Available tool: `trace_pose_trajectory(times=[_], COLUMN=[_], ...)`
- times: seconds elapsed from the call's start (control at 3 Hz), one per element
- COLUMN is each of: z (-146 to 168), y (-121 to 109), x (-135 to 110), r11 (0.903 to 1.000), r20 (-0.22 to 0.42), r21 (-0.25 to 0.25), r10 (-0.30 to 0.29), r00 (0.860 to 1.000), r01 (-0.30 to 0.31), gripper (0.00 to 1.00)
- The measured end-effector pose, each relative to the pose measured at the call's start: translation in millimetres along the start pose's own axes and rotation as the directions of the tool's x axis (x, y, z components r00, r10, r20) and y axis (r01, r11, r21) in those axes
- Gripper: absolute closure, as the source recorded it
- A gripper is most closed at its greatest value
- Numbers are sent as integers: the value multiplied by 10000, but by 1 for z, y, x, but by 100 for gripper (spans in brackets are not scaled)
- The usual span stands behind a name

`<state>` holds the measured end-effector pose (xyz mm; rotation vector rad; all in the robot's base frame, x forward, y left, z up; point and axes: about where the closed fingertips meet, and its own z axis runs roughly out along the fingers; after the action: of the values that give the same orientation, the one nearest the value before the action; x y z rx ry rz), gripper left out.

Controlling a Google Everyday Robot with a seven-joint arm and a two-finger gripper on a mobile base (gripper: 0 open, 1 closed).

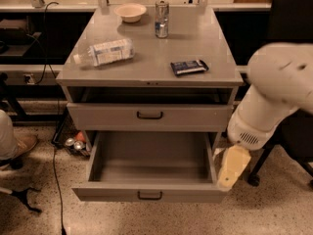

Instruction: Close middle drawer

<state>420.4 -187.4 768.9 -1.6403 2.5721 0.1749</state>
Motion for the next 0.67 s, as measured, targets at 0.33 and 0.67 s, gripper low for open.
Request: trace_pose_trajectory(times=[0.33,0.67], z=[87,87], y=[28,29], x=[11,11], r11=[9896,9896], r20=[-648,-649], r21=[-1212,-1214], r10=[696,698], r00=[9955,9954], r01=[-771,-773], gripper=[0,0])
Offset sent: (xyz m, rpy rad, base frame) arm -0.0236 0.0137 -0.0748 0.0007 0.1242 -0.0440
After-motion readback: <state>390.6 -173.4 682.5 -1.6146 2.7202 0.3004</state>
